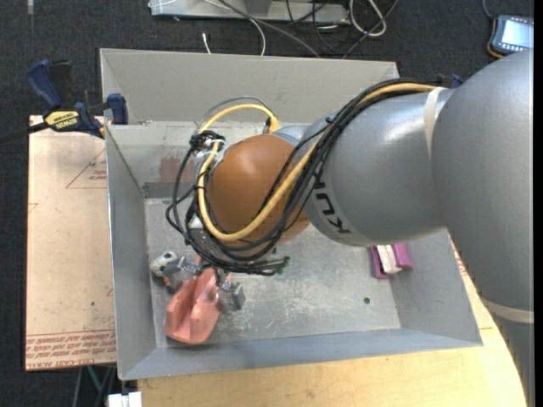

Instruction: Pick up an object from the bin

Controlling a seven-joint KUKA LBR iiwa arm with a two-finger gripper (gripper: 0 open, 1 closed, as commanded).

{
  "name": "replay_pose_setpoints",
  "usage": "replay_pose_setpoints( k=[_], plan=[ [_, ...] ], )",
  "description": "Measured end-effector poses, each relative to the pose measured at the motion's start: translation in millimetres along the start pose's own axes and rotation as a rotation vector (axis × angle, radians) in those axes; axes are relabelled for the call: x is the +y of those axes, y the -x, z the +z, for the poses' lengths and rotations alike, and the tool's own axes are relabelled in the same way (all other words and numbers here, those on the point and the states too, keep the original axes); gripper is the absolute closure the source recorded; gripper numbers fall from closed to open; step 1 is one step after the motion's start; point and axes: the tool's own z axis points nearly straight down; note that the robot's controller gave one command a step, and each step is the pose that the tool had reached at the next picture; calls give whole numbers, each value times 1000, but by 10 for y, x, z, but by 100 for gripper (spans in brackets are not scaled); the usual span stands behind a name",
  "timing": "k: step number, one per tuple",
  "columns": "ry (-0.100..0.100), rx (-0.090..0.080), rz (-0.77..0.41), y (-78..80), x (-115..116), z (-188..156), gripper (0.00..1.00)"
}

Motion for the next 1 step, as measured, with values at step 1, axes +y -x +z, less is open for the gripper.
replay_pose_setpoints(
  k=[1],
  plan=[
    [0, 1, 1, 8, -2, -164, 100]
  ],
)
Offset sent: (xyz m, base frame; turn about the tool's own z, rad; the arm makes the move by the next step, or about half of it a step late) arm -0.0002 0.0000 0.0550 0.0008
